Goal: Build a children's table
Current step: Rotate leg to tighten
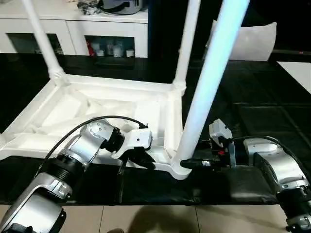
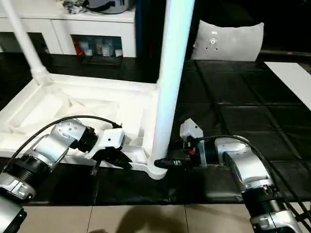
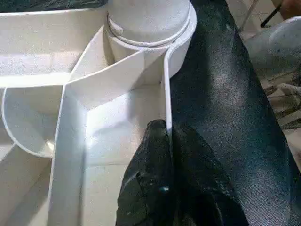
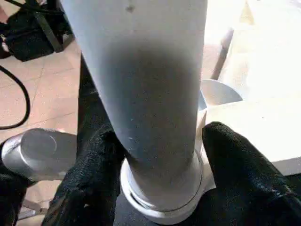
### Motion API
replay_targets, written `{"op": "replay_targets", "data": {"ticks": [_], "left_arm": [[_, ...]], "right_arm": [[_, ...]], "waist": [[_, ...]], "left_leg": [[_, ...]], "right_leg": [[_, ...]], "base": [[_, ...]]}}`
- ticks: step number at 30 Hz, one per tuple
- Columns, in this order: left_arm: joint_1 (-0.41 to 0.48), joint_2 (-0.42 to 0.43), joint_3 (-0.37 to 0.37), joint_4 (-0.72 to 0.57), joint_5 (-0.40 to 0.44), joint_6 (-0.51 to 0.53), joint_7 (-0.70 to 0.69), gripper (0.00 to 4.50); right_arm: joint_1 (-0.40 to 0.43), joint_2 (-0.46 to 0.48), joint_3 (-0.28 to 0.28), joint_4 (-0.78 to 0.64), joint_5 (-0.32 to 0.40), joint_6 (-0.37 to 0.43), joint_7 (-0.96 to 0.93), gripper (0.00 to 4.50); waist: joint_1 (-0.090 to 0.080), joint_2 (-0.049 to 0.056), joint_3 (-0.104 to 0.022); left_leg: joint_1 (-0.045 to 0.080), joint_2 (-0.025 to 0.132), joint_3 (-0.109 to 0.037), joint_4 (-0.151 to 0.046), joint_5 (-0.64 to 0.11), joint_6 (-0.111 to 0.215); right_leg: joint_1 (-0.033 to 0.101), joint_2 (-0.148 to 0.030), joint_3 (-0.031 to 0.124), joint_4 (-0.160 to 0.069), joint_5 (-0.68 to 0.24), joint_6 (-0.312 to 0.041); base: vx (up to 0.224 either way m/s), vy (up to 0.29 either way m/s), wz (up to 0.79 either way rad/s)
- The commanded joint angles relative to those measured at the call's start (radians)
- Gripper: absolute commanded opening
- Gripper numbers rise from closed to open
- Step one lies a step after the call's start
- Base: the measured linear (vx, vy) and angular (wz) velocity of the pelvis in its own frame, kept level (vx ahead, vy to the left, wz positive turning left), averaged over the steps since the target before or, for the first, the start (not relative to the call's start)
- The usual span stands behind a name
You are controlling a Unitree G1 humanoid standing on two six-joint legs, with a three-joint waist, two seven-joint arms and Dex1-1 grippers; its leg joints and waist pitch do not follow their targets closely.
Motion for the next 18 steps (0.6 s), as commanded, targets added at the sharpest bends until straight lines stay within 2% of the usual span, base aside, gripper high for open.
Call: {"op": "replay_targets", "data": {"ticks": [1,6,12,14,15,16,17,18], "left_arm": [[-0.007,-0.001,-0.019,-0.036,0.005,-0.024,-0.032,0.00],[-0.002,0.003,-0.020,-0.041,0.005,-0.029,-0.033,0.00],[0.002,-0.004,-0.005,-0.046,-0.012,-0.006,-0.025,0.00],[-0.011,-0.039,0.027,-0.040,-0.027,0.067,0.040,0.00],[-0.011,-0.041,0.029,-0.040,-0.027,0.071,0.044,0.00],[-0.025,-0.069,0.049,-0.031,-0.032,0.120,0.096,0.00],[-0.041,-0.098,0.067,-0.019,-0.029,0.158,0.155,0.00],[-0.061,-0.135,0.087,-0.006,-0.025,0.200,0.230,0.00]], "right_arm": [[-0.010,-0.011,0.004,0.007,0.002,-0.011,0.006,2.47],[-0.007,-0.003,0.014,0.002,0.013,0.002,0.032,2.11],[0.003,0.005,0.019,-0.011,0.026,0.018,0.028,1.91],[0.022,0.031,0.000,-0.059,0.063,0.090,-0.021,1.90],[0.023,0.033,0.000,-0.062,0.064,0.095,-0.024,1.89],[0.037,0.054,-0.007,-0.096,0.073,0.147,-0.078,1.89],[0.046,0.085,-0.007,-0.110,0.048,0.153,-0.151,1.89],[0.046,0.138,-0.016,-0.109,0.011,0.154,-0.265,1.89]], "waist": [[-0.006,-0.001,-0.076],[-0.006,-0.004,-0.076],[-0.008,-0.001,-0.076],[-0.008,-0.001,-0.075],[-0.007,-0.001,-0.075],[-0.010,-0.003,-0.073],[-0.010,0.001,-0.072],[-0.012,-0.001,-0.070]], "left_leg": [[0.015,0.046,-0.007,-0.074,-0.212,0.036],[0.014,0.045,-0.007,-0.074,-0.207,0.038],[0.015,0.044,-0.007,-0.074,-0.214,0.035],[0.014,0.045,-0.007,-0.074,-0.208,0.036],[0.015,0.044,-0.007,-0.074,-0.210,0.034],[0.014,0.043,-0.007,-0.075,-0.215,0.032],[0.019,0.042,-0.008,-0.074,-0.228,0.024],[0.018,0.041,-0.007,-0.075,-0.231,0.018]], "right_leg": [[0.056,-0.064,0.056,-0.062,-0.328,-0.195],[0.056,-0.065,0.056,-0.063,-0.344,-0.185],[0.056,-0.064,0.056,-0.064,-0.341,-0.186],[0.056,-0.063,0.057,-0.064,-0.340,-0.189],[0.055,-0.063,0.056,-0.066,-0.347,-0.186],[0.056,-0.062,0.056,-0.068,-0.365,-0.177],[0.052,-0.064,0.055,-0.071,-0.394,-0.171],[0.051,-0.063,0.055,-0.075,-0.410,-0.162]], "base": [[0.000,0.000,0.00],[0.000,0.000,0.00],[0.000,0.000,0.00],[0.000,0.000,0.00],[0.000,0.000,0.00],[0.000,0.000,0.00],[0.000,0.000,0.00],[0.000,0.000,0.00]]}}
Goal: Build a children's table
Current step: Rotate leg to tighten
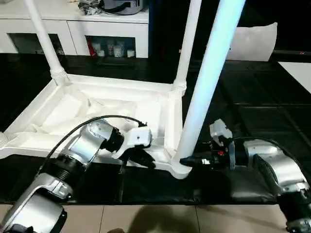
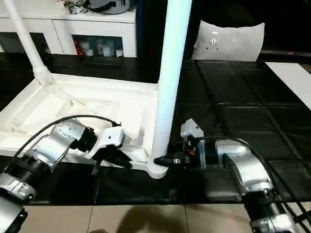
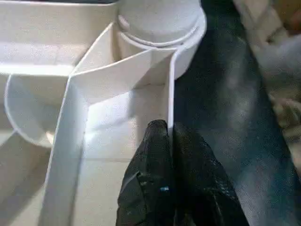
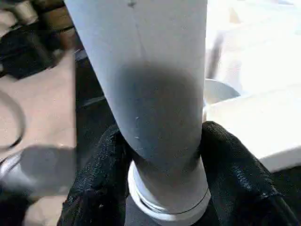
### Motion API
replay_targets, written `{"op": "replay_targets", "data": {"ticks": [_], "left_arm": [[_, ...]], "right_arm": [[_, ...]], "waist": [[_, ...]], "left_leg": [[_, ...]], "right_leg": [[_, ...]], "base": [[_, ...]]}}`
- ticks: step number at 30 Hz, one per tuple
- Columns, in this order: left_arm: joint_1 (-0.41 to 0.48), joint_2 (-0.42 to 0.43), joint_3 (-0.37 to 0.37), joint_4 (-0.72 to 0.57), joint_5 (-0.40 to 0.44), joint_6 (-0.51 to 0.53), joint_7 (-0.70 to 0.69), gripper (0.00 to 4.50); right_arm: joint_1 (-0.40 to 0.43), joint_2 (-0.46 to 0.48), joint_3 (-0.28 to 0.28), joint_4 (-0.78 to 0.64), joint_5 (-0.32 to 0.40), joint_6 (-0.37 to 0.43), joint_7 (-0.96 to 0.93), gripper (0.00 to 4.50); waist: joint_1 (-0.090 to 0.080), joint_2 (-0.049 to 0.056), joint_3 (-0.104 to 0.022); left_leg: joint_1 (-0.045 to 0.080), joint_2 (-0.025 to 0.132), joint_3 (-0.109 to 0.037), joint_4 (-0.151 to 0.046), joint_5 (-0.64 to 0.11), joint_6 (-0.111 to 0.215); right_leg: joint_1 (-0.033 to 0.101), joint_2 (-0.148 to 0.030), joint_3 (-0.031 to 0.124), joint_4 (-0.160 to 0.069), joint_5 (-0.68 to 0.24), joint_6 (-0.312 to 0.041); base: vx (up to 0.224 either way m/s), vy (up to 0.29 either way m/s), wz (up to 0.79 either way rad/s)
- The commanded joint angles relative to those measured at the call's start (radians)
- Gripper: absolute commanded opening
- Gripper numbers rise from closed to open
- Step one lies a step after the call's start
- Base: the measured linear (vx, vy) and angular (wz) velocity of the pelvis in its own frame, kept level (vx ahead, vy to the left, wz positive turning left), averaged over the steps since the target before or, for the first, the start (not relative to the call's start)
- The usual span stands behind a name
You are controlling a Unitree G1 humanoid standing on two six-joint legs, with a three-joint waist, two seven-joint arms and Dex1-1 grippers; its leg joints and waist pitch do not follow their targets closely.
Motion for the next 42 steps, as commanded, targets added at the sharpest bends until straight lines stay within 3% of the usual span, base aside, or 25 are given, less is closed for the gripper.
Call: {"op": "replay_targets", "data": {"ticks": [1,3,6,8,12,13,14,15,19,24,26,29,30,34,35,39,42], "left_arm": [[-0.063,-0.094,0.047,-0.015,-0.021,0.066,0.159,0.00],[-0.084,-0.146,0.071,0.004,-0.022,0.115,0.247,0.00],[-0.101,-0.198,0.091,0.029,-0.017,0.152,0.333,0.00],[-0.113,-0.240,0.107,0.052,-0.007,0.178,0.411,0.00],[-0.139,-0.312,0.140,0.093,0.011,0.208,0.554,0.00],[-0.156,-0.338,0.156,0.113,0.014,0.212,0.605,0.00],[-0.161,-0.341,0.157,0.118,0.018,0.209,0.614,0.00],[-0.165,-0.341,0.157,0.122,0.022,0.206,0.620,0.00],[-0.168,-0.319,0.149,0.129,0.035,0.190,0.607,0.00],[-0.139,-0.286,0.134,0.089,0.040,0.182,0.553,0.00],[-0.117,-0.243,0.117,0.069,0.038,0.157,0.491,0.00],[-0.102,-0.206,0.099,0.060,0.041,0.118,0.436,0.00],[-0.095,-0.188,0.088,0.055,0.042,0.093,0.401,0.00],[-0.067,-0.121,0.054,0.022,0.038,0.042,0.278,0.00],[-0.063,-0.110,0.049,0.016,0.037,0.040,0.258,0.00],[-0.034,-0.041,0.008,-0.012,0.026,-0.062,0.109,0.00],[-0.018,-0.003,-0.018,-0.030,0.013,-0.098,0.019,0.00]], "right_arm": [[-0.003,0.108,0.028,-0.027,-0.014,0.030,-0.163,1.89],[-0.026,0.183,-0.002,-0.001,-0.034,0.053,-0.298,1.89],[-0.053,0.246,-0.022,0.026,-0.060,0.075,-0.419,1.89],[-0.072,0.299,-0.040,0.039,-0.074,0.116,-0.513,1.88],[-0.103,0.395,-0.065,0.055,-0.109,0.167,-0.689,1.88],[-0.115,0.426,-0.064,0.074,-0.141,0.141,-0.755,1.88],[-0.116,0.428,-0.060,0.080,-0.151,0.125,-0.763,1.88],[-0.117,0.427,-0.056,0.083,-0.158,0.107,-0.764,2.44],[-0.114,0.419,-0.083,0.086,-0.151,0.066,-0.770,2.71],[-0.099,0.380,-0.100,0.054,-0.136,0.051,-0.711,3.17],[-0.074,0.298,-0.080,0.037,-0.142,0.005,-0.606,3.51],[-0.053,0.223,-0.067,0.039,-0.151,-0.052,-0.520,3.63],[-0.048,0.201,-0.068,0.038,-0.145,-0.061,-0.488,3.87],[-0.036,0.112,-0.072,0.029,-0.111,-0.085,-0.339,4.07],[-0.036,0.092,-0.066,0.029,-0.112,-0.090,-0.309,4.30],[-0.041,0.001,-0.022,0.043,-0.100,-0.124,-0.149,4.30],[-0.054,-0.030,-0.005,0.066,-0.072,-0.142,-0.053,4.30]], "waist": [[-0.014,0.004,-0.067],[-0.029,0.000,-0.068],[-0.055,0.003,-0.069],[-0.068,0.003,-0.072],[-0.081,0.003,-0.077],[-0.081,-0.002,-0.080],[-0.078,0.000,-0.081],[-0.077,0.000,-0.081],[-0.073,0.002,-0.086],[-0.072,0.002,-0.083],[-0.070,-0.001,-0.081],[-0.069,-0.002,-0.079],[-0.071,-0.002,-0.078],[-0.069,-0.007,-0.076],[-0.066,-0.004,-0.076],[-0.052,-0.002,-0.074],[-0.041,-0.001,-0.076]], "left_leg": [[0.016,0.035,-0.011,-0.075,-0.252,0.004],[0.011,0.027,-0.017,-0.074,-0.278,-0.006],[0.010,0.025,-0.020,-0.070,-0.293,-0.006],[0.007,0.021,-0.019,-0.067,-0.287,0.012],[0.003,0.019,-0.016,-0.064,-0.234,0.030],[0.002,0.021,-0.016,-0.065,-0.220,0.030],[0.000,0.023,-0.015,-0.066,-0.192,0.040],[-0.001,0.023,-0.014,-0.066,-0.184,0.044],[-0.005,0.028,-0.012,-0.065,-0.118,0.081],[-0.002,0.030,-0.010,-0.066,-0.143,0.088],[-0.003,0.031,-0.010,-0.066,-0.151,0.089],[-0.002,0.032,-0.009,-0.066,-0.171,0.091],[-0.004,0.030,-0.008,-0.066,-0.175,0.092],[-0.001,0.034,-0.009,-0.067,-0.192,0.090],[0.001,0.036,-0.010,-0.067,-0.196,0.085],[0.005,0.039,-0.009,-0.069,-0.208,0.079],[0.009,0.042,-0.008,-0.070,-0.207,0.074]], "right_leg": [[0.048,-0.062,0.048,-0.082,-0.462,-0.143],[0.053,-0.064,0.036,-0.096,-0.542,-0.094],[0.050,-0.061,0.031,-0.100,-0.555,-0.083],[0.052,-0.060,0.029,-0.105,-0.547,-0.081],[0.049,-0.055,0.034,-0.097,-0.473,-0.110],[0.051,-0.056,0.036,-0.093,-0.450,-0.116],[0.052,-0.056,0.039,-0.087,-0.398,-0.133],[0.054,-0.056,0.040,-0.083,-0.376,-0.140],[0.061,-0.057,0.047,-0.061,-0.217,-0.197],[0.063,-0.059,0.049,-0.062,-0.222,-0.213],[0.065,-0.059,0.050,-0.064,-0.235,-0.206],[0.063,-0.060,0.050,-0.066,-0.256,-0.201],[0.063,-0.059,0.051,-0.068,-0.267,-0.198],[0.060,-0.060,0.050,-0.071,-0.315,-0.189],[0.057,-0.060,0.050,-0.070,-0.324,-0.189],[0.055,-0.063,0.053,-0.072,-0.345,-0.185],[0.052,-0.062,0.055,-0.065,-0.314,-0.200]], "base": [[0.000,0.000,0.00],[0.000,0.000,0.00],[0.000,0.000,0.00],[0.000,0.000,0.00],[0.000,0.000,0.00],[0.000,0.000,0.00],[0.000,0.000,0.00],[0.000,0.000,0.00],[0.000,0.000,0.00],[0.000,0.000,0.00],[0.000,0.000,0.00],[0.000,0.000,0.00],[0.000,0.000,0.00],[0.000,0.000,0.00],[0.000,0.000,0.00],[0.000,0.000,0.00],[0.000,0.000,0.00]]}}
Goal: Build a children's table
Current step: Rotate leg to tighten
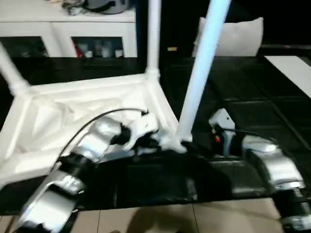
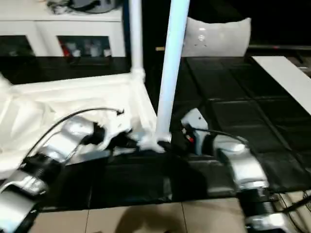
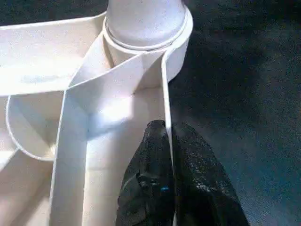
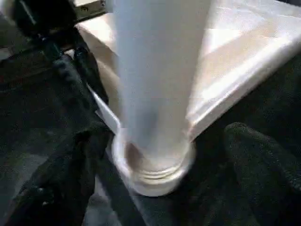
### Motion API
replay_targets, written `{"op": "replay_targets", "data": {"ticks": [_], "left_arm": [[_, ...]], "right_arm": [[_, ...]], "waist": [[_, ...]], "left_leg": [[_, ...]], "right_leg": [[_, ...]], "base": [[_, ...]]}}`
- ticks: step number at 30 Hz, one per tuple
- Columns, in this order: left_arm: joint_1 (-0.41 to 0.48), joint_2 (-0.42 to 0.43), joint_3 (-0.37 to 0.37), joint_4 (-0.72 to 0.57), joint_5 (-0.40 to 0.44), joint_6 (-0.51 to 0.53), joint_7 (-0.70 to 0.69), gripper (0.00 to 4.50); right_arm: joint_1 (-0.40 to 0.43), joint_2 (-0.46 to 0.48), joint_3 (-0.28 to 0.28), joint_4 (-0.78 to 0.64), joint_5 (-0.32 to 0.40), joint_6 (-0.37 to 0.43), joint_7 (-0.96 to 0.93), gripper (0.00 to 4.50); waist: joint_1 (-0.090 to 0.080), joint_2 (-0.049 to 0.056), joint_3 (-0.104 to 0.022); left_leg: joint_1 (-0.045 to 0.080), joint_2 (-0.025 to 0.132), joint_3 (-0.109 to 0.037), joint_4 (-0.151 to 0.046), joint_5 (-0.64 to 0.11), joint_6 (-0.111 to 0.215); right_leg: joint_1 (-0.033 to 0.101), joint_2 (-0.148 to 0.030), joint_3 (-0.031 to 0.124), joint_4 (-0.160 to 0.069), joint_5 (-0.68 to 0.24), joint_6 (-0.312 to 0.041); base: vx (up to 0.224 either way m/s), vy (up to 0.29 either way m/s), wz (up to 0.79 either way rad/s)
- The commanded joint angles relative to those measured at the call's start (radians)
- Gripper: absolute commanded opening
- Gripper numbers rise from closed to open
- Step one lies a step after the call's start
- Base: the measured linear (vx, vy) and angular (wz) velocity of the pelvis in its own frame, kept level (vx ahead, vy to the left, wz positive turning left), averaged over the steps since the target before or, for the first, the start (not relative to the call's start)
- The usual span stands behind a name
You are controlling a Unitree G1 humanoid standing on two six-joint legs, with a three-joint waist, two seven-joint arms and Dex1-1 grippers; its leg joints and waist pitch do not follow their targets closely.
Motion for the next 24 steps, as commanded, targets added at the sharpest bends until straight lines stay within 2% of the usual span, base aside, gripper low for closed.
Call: {"op": "replay_targets", "data": {"ticks": [1,5,11,14,15,18,21,24], "left_arm": [[-0.008,0.008,-0.041,-0.063,-0.018,-0.046,-0.097,0.00],[-0.002,0.034,-0.055,-0.079,-0.026,-0.062,-0.159,0.00],[0.003,0.050,-0.061,-0.086,-0.033,-0.087,-0.205,0.00],[0.006,0.052,-0.062,-0.095,-0.036,-0.088,-0.214,0.00],[0.009,0.054,-0.064,-0.103,-0.038,-0.087,-0.220,0.00],[0.008,0.054,-0.066,-0.104,-0.040,-0.088,-0.223,0.00],[0.006,0.053,-0.066,-0.097,-0.037,-0.096,-0.218,0.00],[0.004,0.053,-0.065,-0.091,-0.032,-0.099,-0.213,0.00]], "right_arm": [[-0.018,-0.013,0.019,0.007,0.031,-0.019,0.087,4.30],[-0.026,-0.031,0.046,0.021,0.054,-0.010,0.192,4.14],[-0.040,-0.029,0.066,0.035,0.072,-0.007,0.236,3.48],[-0.045,-0.024,0.075,0.040,0.080,0.000,0.259,3.32],[-0.047,-0.024,0.083,0.043,0.084,0.000,0.276,3.11],[-0.049,-0.024,0.090,0.046,0.087,0.006,0.292,3.00],[-0.049,-0.029,0.097,0.044,0.093,0.022,0.307,2.62],[-0.047,-0.030,0.098,0.039,0.099,0.034,0.315,2.61]], "waist": [[0.000,-0.004,-0.073],[0.014,-0.004,-0.074],[0.020,-0.009,-0.074],[0.023,-0.008,-0.074],[0.024,-0.008,-0.074],[0.030,-0.008,-0.075],[0.033,-0.007,-0.075],[0.034,-0.009,-0.075]], "left_leg": [[0.014,0.042,-0.005,-0.070,-0.205,0.073],[0.016,0.046,-0.004,-0.071,-0.200,0.065],[0.014,0.044,-0.004,-0.070,-0.193,0.056],[0.015,0.045,-0.004,-0.071,-0.189,0.054],[0.015,0.045,-0.004,-0.071,-0.191,0.053],[0.016,0.046,-0.003,-0.071,-0.185,0.054],[0.016,0.046,-0.003,-0.071,-0.183,0.050],[0.015,0.045,-0.003,-0.071,-0.186,0.049]], "right_leg": [[0.058,-0.061,0.057,-0.064,-0.309,-0.203],[0.058,-0.062,0.058,-0.058,-0.292,-0.214],[0.059,-0.065,0.059,-0.060,-0.324,-0.200],[0.058,-0.064,0.058,-0.061,-0.333,-0.195],[0.058,-0.064,0.058,-0.060,-0.335,-0.194],[0.057,-0.064,0.059,-0.060,-0.327,-0.195],[0.057,-0.063,0.059,-0.058,-0.320,-0.196],[0.059,-0.063,0.058,-0.059,-0.326,-0.192]], "base": [[0.000,0.000,0.00],[0.000,0.000,0.00],[0.000,0.000,0.00],[0.000,0.000,0.00],[0.000,0.000,0.00],[0.000,0.000,0.00],[0.000,0.000,0.00],[0.000,0.000,0.00]]}}
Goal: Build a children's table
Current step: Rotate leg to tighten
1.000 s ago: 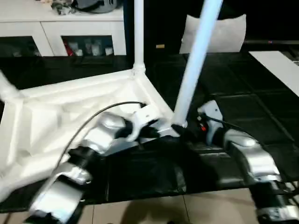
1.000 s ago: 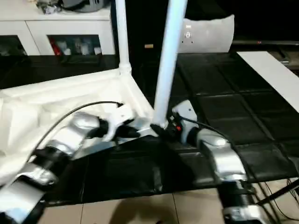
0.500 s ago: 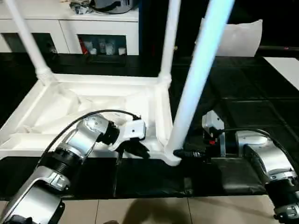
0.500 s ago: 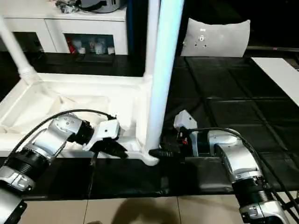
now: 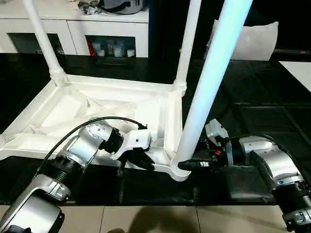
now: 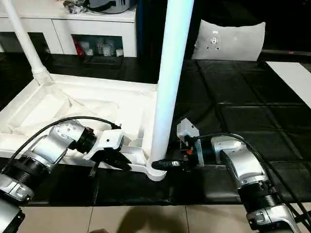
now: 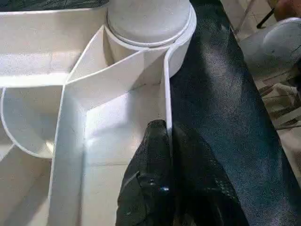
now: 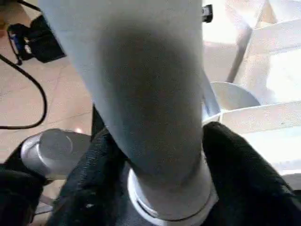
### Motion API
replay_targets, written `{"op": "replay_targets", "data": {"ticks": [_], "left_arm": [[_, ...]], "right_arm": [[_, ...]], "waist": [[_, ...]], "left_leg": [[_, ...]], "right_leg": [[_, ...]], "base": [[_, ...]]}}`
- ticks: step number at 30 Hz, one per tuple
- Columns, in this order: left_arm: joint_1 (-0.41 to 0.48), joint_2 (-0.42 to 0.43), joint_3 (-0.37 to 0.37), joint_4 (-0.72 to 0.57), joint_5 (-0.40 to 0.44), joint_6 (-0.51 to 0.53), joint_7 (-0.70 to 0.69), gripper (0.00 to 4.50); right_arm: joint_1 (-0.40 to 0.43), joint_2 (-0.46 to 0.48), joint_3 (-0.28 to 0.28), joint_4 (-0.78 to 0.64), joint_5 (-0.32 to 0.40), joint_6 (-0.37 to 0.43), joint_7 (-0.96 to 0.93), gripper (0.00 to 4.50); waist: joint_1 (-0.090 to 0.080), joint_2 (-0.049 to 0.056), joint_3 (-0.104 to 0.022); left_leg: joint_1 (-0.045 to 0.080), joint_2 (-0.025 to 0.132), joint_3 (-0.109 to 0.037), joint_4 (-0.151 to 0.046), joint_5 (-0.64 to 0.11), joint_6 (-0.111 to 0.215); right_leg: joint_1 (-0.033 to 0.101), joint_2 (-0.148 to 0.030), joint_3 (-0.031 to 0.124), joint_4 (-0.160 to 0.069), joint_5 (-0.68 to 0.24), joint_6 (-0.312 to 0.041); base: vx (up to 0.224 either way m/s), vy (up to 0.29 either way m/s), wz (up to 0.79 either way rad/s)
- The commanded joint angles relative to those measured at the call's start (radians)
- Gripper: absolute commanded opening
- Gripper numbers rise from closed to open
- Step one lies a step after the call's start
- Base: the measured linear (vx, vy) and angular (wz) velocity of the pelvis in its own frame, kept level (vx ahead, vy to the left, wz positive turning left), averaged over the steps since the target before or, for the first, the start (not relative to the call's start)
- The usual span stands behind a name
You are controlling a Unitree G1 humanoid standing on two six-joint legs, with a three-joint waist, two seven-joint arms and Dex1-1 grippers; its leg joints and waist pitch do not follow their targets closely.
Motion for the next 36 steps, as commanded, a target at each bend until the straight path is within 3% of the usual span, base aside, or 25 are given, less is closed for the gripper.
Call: {"op": "replay_targets", "data": {"ticks": [1,3,9,13,16,18,20,22,23,24,27,28,29,31,34,36], "left_arm": [[-0.019,-0.008,-0.012,-0.027,-0.003,-0.030,-0.022,0.00],[-0.018,-0.008,-0.012,-0.027,-0.002,-0.028,-0.021,0.00],[-0.014,-0.006,-0.007,-0.028,-0.007,-0.019,-0.020,0.00],[-0.034,-0.052,0.023,0.008,-0.004,0.067,0.074,0.00],[-0.058,-0.099,0.049,0.032,-0.005,0.131,0.158,0.00],[-0.086,-0.165,0.077,0.058,-0.007,0.195,0.263,0.00],[-0.103,-0.209,0.095,0.074,-0.008,0.233,0.331,0.00],[-0.120,-0.246,0.112,0.097,-0.007,0.257,0.396,0.00],[-0.132,-0.271,0.123,0.113,-0.005,0.271,0.438,0.00],[-0.139,-0.288,0.132,0.124,-0.004,0.278,0.469,0.00],[-0.158,-0.328,0.151,0.154,0.002,0.284,0.547,0.00],[-0.178,-0.370,0.172,0.187,0.004,0.277,0.626,0.00],[-0.188,-0.388,0.181,0.200,0.010,0.275,0.657,0.00],[-0.195,-0.396,0.177,0.210,0.027,0.262,0.674,0.00],[-0.195,-0.392,0.168,0.214,0.039,0.251,0.673,0.00],[-0.192,-0.384,0.160,0.215,0.046,0.240,0.665,0.00]], "right_arm": [[-0.004,-0.010,-0.001,-0.010,0.011,0.011,0.013,2.48],[-0.001,-0.011,0.001,-0.014,0.014,0.017,0.016,2.23],[0.008,-0.011,0.007,-0.029,0.030,0.036,0.019,2.04],[0.039,0.026,-0.021,-0.099,0.051,0.130,-0.088,2.02],[0.056,0.072,-0.026,-0.128,0.018,0.164,-0.210,2.02],[0.068,0.161,-0.044,-0.144,-0.028,0.191,-0.390,2.02],[0.061,0.224,-0.060,-0.137,-0.062,0.211,-0.518,2.00],[0.049,0.279,-0.080,-0.124,-0.080,0.229,-0.617,1.99],[0.042,0.314,-0.091,-0.118,-0.091,0.241,-0.679,1.97],[0.035,0.340,-0.098,-0.111,-0.099,0.249,-0.727,1.96],[0.014,0.402,-0.124,-0.090,-0.122,0.261,-0.852,1.95],[-0.012,0.459,-0.149,-0.059,-0.140,0.259,-0.962,1.95],[-0.020,0.484,-0.157,-0.049,-0.151,0.250,-1.002,1.95],[-0.025,0.494,-0.155,-0.042,-0.162,0.221,-1.008,1.95],[-0.026,0.488,-0.160,-0.041,-0.179,0.199,-1.020,2.64],[-0.023,0.483,-0.169,-0.044,-0.180,0.196,-1.026,2.66]], "waist": [[-0.007,-0.007,-0.075],[-0.007,-0.008,-0.076],[-0.007,-0.005,-0.075],[-0.007,0.000,-0.073],[-0.011,-0.002,-0.069],[-0.021,-0.005,-0.064],[-0.039,-0.006,-0.064],[-0.055,-0.003,-0.065],[-0.069,-0.002,-0.064],[-0.074,-0.005,-0.067],[-0.091,-0.003,-0.070],[-0.096,-0.001,-0.072],[-0.098,-0.005,-0.075],[-0.096,-0.003,-0.077],[-0.092,-0.003,-0.081],[-0.090,-0.004,-0.084]], "left_leg": [[0.014,0.045,-0.006,-0.072,-0.186,0.047],[0.013,0.044,-0.005,-0.071,-0.186,0.046],[0.014,0.043,-0.005,-0.071,-0.187,0.044],[0.016,0.044,-0.006,-0.074,-0.190,0.037],[0.023,0.036,-0.007,-0.072,-0.237,0.017],[0.021,0.030,-0.008,-0.072,-0.259,0.006],[0.025,0.022,-0.016,-0.068,-0.297,-0.011],[0.018,0.021,-0.021,-0.068,-0.306,-0.008],[0.018,0.020,-0.020,-0.066,-0.320,-0.005],[0.018,0.018,-0.022,-0.064,-0.321,-0.003],[0.012,0.019,-0.022,-0.067,-0.301,0.020],[0.011,0.021,-0.021,-0.067,-0.284,0.024],[0.010,0.021,-0.020,-0.067,-0.272,0.024],[0.007,0.025,-0.019,-0.070,-0.233,0.035],[0.004,0.029,-0.015,-0.069,-0.176,0.061],[0.002,0.028,-0.011,-0.066,-0.136,0.081]], "right_leg": [[0.057,-0.064,0.057,-0.060,-0.330,-0.190],[0.058,-0.063,0.057,-0.061,-0.336,-0.186],[0.057,-0.062,0.056,-0.063,-0.339,-0.184],[0.057,-0.060,0.057,-0.062,-0.332,-0.186],[0.052,-0.062,0.052,-0.079,-0.440,-0.152],[0.052,-0.061,0.046,-0.093,-0.525,-0.110],[0.050,-0.061,0.030,-0.109,-0.616,-0.061],[0.054,-0.062,0.022,-0.113,-0.626,-0.046],[0.049,-0.058,0.019,-0.119,-0.626,-0.043],[0.051,-0.059,0.017,-0.120,-0.624,-0.041],[0.054,-0.059,0.022,-0.117,-0.571,-0.058],[0.051,-0.059,0.026,-0.111,-0.534,-0.079],[0.050,-0.059,0.028,-0.108,-0.514,-0.088],[0.054,-0.059,0.036,-0.096,-0.427,-0.121],[0.061,-0.059,0.046,-0.076,-0.290,-0.171],[0.065,-0.059,0.050,-0.067,-0.221,-0.201]], "base": [[0.000,0.000,0.00],[0.000,0.000,0.00],[0.000,0.000,0.00],[0.000,0.000,0.00],[0.000,0.000,0.00],[0.000,0.000,0.00],[0.000,0.000,0.00],[0.000,0.000,0.00],[0.000,0.000,0.00],[0.000,0.000,0.00],[0.000,0.000,0.00],[0.000,0.000,0.00],[0.000,0.000,0.00],[0.000,0.000,0.00],[0.000,0.000,0.00],[0.000,0.000,0.00]]}}
